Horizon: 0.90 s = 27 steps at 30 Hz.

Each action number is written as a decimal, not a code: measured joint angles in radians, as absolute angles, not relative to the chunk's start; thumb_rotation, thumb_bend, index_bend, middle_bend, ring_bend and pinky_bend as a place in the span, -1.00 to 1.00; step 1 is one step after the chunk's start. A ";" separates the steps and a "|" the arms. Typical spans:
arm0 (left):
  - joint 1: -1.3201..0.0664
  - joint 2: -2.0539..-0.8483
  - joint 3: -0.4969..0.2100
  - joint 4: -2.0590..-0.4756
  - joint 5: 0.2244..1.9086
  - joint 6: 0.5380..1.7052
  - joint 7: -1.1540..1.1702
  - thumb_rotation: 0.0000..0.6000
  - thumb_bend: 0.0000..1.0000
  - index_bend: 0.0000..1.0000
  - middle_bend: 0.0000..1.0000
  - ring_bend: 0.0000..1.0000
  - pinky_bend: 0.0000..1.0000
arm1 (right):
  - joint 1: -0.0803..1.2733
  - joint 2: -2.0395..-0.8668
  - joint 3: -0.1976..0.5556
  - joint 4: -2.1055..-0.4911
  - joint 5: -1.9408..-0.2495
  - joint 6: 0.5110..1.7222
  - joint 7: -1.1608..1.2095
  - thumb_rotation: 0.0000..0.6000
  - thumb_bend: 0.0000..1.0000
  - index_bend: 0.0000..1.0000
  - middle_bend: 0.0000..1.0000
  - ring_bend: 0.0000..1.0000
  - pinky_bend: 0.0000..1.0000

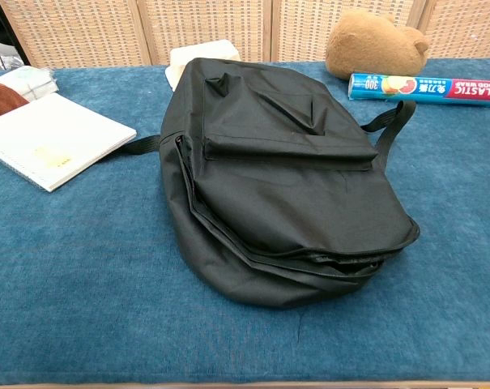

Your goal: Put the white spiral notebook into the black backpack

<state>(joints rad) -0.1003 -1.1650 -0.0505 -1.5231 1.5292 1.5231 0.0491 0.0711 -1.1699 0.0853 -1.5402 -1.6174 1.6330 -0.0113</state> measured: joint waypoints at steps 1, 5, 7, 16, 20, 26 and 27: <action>-0.100 -1.166 -0.050 -1.522 1.528 1.522 0.052 1.00 -0.97 -1.00 -1.00 -1.00 -1.00 | 0.071 -1.170 0.086 -1.540 -1.616 1.633 -0.011 1.00 -1.00 -1.00 -1.00 -1.00 -1.00; -0.107 -1.175 -0.051 -1.508 1.527 1.513 0.061 1.00 -0.97 -1.00 -1.00 -1.00 -1.00 | 0.070 -1.170 0.088 -1.545 -1.609 1.633 -0.008 1.00 -1.00 -1.00 -1.00 -1.00 -1.00; -0.116 -1.186 -0.053 -1.487 1.531 1.504 0.059 1.00 -0.97 -1.00 -1.00 -1.00 -1.00 | 0.068 -1.169 0.090 -1.550 -1.600 1.630 -0.004 1.00 -1.00 -1.00 -1.00 -1.00 -1.00; -0.220 -1.336 -0.063 -1.130 1.585 1.432 -0.079 1.00 -0.97 -1.00 -1.00 -1.00 -1.00 | 0.067 -1.161 0.103 -1.561 -1.560 1.614 0.011 1.00 -1.00 -1.00 -1.00 -1.00 -1.00; -0.270 -1.434 -0.064 -0.896 1.603 1.402 -0.175 1.00 -0.97 -1.00 -1.00 -1.00 -1.00 | 0.070 -1.159 0.108 -1.563 -1.550 1.605 0.016 1.00 -1.00 -1.00 -1.00 -1.00 -1.00; -0.345 -1.603 -0.057 -0.570 1.625 1.354 -0.296 1.00 -0.97 -1.00 -1.00 -1.00 -1.00 | 0.071 -1.157 0.111 -1.563 -1.538 1.596 0.021 1.00 -1.00 -1.00 -1.00 -1.00 -1.00; -0.356 -1.628 -0.056 -0.531 1.626 1.345 -0.311 1.00 -0.97 -1.00 -1.00 -1.00 -1.00 | 0.071 -1.157 0.112 -1.563 -1.537 1.595 0.021 1.00 -1.00 -1.00 -1.00 -1.00 -1.00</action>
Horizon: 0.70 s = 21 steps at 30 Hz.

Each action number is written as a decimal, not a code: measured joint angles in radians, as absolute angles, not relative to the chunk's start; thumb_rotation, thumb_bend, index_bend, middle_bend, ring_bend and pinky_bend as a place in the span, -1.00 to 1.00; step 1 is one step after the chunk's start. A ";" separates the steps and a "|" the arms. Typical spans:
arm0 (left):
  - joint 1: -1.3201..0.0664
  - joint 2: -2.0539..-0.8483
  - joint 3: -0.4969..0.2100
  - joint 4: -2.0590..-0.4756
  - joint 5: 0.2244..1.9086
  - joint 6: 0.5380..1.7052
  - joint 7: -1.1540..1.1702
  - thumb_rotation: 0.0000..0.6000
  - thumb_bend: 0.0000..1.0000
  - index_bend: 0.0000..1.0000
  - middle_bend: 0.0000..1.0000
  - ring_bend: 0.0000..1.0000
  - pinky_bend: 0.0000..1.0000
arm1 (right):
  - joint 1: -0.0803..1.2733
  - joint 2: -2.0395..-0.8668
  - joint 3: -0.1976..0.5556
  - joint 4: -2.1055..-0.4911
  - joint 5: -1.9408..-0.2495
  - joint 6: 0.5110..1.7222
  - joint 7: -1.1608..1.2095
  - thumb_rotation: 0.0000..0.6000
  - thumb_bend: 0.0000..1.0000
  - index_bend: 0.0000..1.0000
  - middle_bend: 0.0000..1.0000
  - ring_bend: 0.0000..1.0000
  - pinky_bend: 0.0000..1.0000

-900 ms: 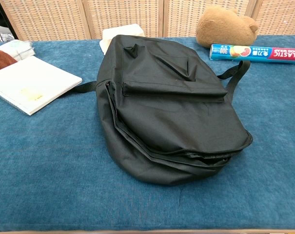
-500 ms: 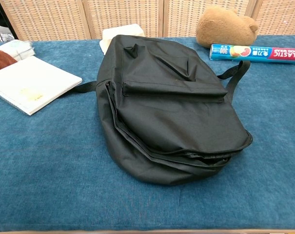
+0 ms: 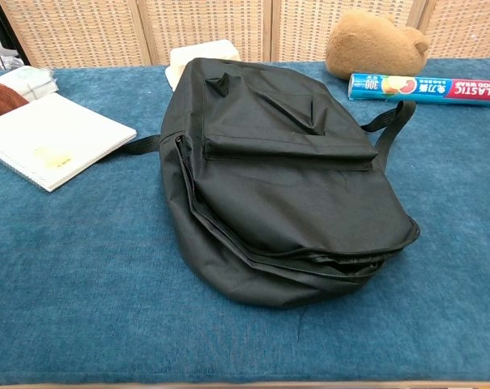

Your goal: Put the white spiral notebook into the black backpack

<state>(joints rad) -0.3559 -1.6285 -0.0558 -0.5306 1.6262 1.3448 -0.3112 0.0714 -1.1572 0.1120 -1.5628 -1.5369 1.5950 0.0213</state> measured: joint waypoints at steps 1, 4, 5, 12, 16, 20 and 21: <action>-0.366 -1.653 -0.054 -0.494 1.627 1.335 -0.326 1.00 -0.97 -1.00 -1.00 -1.00 -1.00 | 0.072 -1.157 0.113 -1.562 -1.534 1.593 0.022 1.00 -1.00 -1.00 -1.00 -1.00 -1.00; -0.401 -1.724 -0.047 -0.398 1.630 1.298 -0.371 1.00 -0.97 -1.00 -1.00 -1.00 -1.00 | 0.073 -1.157 0.116 -1.561 -1.529 1.589 0.024 1.00 -1.00 -1.00 -1.00 -1.00 -1.00; -0.415 -1.746 -0.043 -0.370 1.631 1.287 -0.385 1.00 -0.97 -1.00 -1.00 -1.00 -1.00 | 0.074 -1.157 0.116 -1.560 -1.528 1.588 0.024 1.00 -1.00 -1.00 -1.00 -1.00 -1.00; -0.472 -1.818 -0.021 -0.288 1.638 1.249 -0.412 1.00 -0.97 -1.00 -1.00 -1.00 -1.00 | 0.076 -1.157 0.117 -1.559 -1.524 1.581 0.026 1.00 -1.00 -1.00 -1.00 -1.00 -1.00; -0.493 -1.844 -0.015 -0.264 1.636 1.227 -0.413 1.00 -0.97 -1.00 -1.00 -1.00 -1.00 | 0.076 -1.155 0.118 -1.559 -1.519 1.579 0.030 1.00 -1.00 -1.00 -1.00 -1.00 -1.00; -0.508 -1.862 -0.008 -0.246 1.632 1.212 -0.411 1.00 -0.97 -1.00 -1.00 -1.00 -1.00 | 0.076 -1.153 0.122 -1.559 -1.515 1.579 0.034 1.00 -1.00 -1.00 -1.00 -1.00 -1.00; -0.510 -1.864 -0.007 -0.244 1.632 1.209 -0.410 1.00 -0.97 -1.00 -1.00 -1.00 -1.00 | 0.075 -1.153 0.122 -1.559 -1.515 1.579 0.034 1.00 -1.00 -1.00 -1.00 -1.00 -1.00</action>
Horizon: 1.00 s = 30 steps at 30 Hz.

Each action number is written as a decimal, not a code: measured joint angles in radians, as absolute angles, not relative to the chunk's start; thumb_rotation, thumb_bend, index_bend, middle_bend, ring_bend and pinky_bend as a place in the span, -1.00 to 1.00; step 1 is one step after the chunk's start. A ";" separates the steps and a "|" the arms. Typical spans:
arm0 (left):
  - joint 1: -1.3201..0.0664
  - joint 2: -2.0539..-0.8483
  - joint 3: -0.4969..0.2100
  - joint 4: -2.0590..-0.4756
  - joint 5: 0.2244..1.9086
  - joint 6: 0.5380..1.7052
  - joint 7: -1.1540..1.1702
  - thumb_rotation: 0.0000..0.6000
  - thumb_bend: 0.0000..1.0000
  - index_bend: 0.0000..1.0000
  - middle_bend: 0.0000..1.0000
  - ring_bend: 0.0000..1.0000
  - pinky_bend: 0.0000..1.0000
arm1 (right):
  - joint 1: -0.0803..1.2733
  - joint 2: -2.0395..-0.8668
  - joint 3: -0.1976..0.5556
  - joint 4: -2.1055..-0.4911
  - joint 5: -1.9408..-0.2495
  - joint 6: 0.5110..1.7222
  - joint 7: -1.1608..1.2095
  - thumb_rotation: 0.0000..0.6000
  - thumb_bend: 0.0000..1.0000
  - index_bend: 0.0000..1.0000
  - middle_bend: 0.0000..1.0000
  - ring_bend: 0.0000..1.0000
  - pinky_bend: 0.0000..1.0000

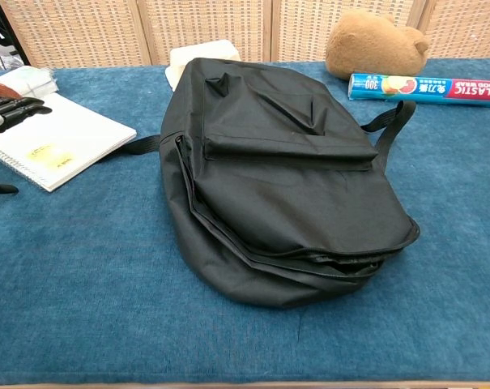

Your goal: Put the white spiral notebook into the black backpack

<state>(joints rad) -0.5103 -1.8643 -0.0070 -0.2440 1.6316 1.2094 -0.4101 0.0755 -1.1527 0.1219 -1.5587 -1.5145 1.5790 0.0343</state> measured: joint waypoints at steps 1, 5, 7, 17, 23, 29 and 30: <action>-0.513 -1.867 -0.006 -0.241 1.631 1.206 -0.409 1.00 -0.97 -1.00 -1.00 -1.00 -1.00 | 0.076 -1.152 0.122 -1.559 -1.514 1.579 0.035 1.00 -1.00 -1.00 -1.00 -1.00 -1.00; -0.523 -1.880 0.000 -0.229 1.628 1.191 -0.401 1.00 -0.96 -1.00 -1.00 -1.00 -1.00 | 0.075 -1.152 0.122 -1.560 -1.514 1.579 0.037 1.00 -1.00 -1.00 -1.00 -1.00 -1.00; -0.528 -1.885 0.003 -0.223 1.627 1.185 -0.396 1.00 -0.95 -1.00 -1.00 -1.00 -1.00 | 0.075 -1.151 0.123 -1.562 -1.515 1.581 0.037 1.00 -1.00 -1.00 -1.00 -1.00 -1.00; -0.557 -1.900 0.018 -0.211 1.625 1.153 -0.365 1.00 -0.91 -1.00 -1.00 -1.00 -1.00 | 0.070 -1.144 0.121 -1.576 -1.526 1.594 0.034 1.00 -1.00 -1.00 -1.00 -1.00 -1.00; -0.572 -1.905 0.023 -0.209 1.619 1.124 -0.343 1.00 -0.30 -1.00 -1.00 -1.00 -1.00 | 0.066 -1.138 0.121 -1.584 -1.529 1.601 0.038 1.00 -1.00 -1.00 -1.00 -1.00 -1.00; -0.575 -1.910 0.024 -0.199 1.612 1.113 -0.322 1.00 0.18 -1.00 -1.00 -1.00 -0.94 | 0.065 -1.132 0.120 -1.592 -1.534 1.602 0.050 1.00 -1.00 -1.00 -1.00 -1.00 -1.00; -0.575 -1.910 0.024 -0.197 1.611 1.109 -0.319 1.00 0.19 -1.00 -1.00 -1.00 -0.94 | 0.065 -1.130 0.120 -1.593 -1.534 1.602 0.051 1.00 -1.00 -1.00 -1.00 -1.00 -1.00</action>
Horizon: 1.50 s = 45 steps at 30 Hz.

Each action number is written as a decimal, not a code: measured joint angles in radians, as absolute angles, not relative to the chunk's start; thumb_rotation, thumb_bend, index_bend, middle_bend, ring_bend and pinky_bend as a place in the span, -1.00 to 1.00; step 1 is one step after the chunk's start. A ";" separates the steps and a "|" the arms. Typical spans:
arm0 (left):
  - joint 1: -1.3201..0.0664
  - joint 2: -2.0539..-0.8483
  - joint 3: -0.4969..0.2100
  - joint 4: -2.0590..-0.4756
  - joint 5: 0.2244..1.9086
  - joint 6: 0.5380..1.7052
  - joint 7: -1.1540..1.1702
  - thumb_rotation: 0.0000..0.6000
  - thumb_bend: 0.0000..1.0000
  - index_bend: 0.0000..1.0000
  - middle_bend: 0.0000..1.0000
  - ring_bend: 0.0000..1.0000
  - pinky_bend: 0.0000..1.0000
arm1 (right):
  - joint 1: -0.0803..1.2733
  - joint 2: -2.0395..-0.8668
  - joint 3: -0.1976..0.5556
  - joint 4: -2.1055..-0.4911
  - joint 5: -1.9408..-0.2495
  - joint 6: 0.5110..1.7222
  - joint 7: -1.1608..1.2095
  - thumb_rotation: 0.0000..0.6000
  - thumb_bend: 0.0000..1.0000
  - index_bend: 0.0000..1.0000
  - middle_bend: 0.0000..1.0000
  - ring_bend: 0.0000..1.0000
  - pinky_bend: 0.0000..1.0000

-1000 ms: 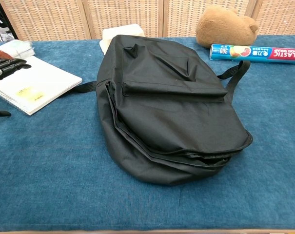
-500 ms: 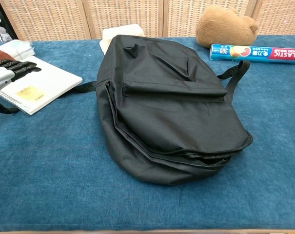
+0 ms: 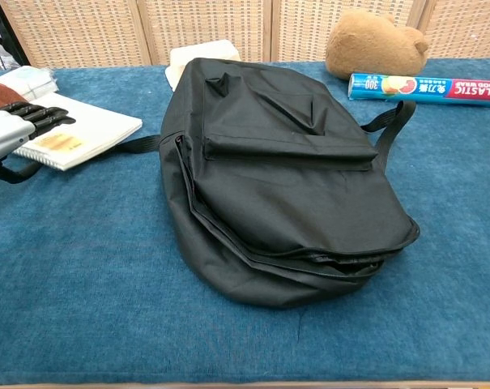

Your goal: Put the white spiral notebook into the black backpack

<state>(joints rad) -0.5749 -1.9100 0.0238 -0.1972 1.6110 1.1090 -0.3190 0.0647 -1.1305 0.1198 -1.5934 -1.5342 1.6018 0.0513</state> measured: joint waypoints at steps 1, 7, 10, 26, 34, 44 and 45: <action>-0.575 -1.910 0.024 -0.194 1.608 1.103 -0.315 1.00 0.20 -1.00 -1.00 -1.00 -0.94 | 0.065 -1.130 0.119 -1.594 -1.535 1.601 0.052 1.00 -1.00 -1.00 -1.00 -1.00 -1.00; -0.582 -1.906 0.017 -0.186 1.593 1.082 -0.309 1.00 0.24 -1.00 -1.00 -1.00 -0.90 | 0.064 -1.126 0.118 -1.601 -1.538 1.601 0.054 1.00 -1.00 -1.00 -1.00 -1.00 -1.00; -0.586 -1.903 0.014 -0.185 1.587 1.073 -0.311 1.00 0.24 -1.00 -1.00 -1.00 -0.73 | 0.063 -1.125 0.116 -1.604 -1.539 1.601 0.055 1.00 -1.00 -1.00 -1.00 -1.00 -1.00; -0.590 -1.903 -0.017 -0.170 1.548 1.114 -0.318 1.00 0.23 0.19 0.13 -0.16 0.07 | 0.064 -1.118 0.096 -1.612 -1.551 1.578 0.053 1.00 -1.00 -1.00 -1.00 -1.00 -1.00; -0.596 -1.874 -0.034 -0.171 1.532 1.174 -0.318 1.00 0.24 0.37 0.27 -0.05 0.17 | 0.081 -1.078 0.047 -1.590 -1.607 1.515 0.091 1.00 -1.00 -1.00 -1.00 -1.00 -1.00; -0.606 -1.825 -0.048 -0.199 1.527 1.313 -0.331 1.00 0.25 0.43 0.31 -0.02 0.19 | 0.177 -1.004 -0.036 -1.513 -1.771 1.399 0.313 1.00 -1.00 -0.88 -0.94 -1.00 -1.00; -0.608 -1.819 -0.050 -0.203 1.528 1.331 -0.333 1.00 0.25 0.43 0.31 -0.02 0.19 | 0.191 -1.002 -0.042 -1.506 -1.784 1.386 0.330 1.00 -1.00 -0.88 -0.94 -1.00 -1.00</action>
<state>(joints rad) -0.6079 -1.8189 -0.0500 -0.2033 1.5276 1.3308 -0.3328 0.1906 -1.0024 -0.0423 -1.5058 -1.7835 1.3861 0.3301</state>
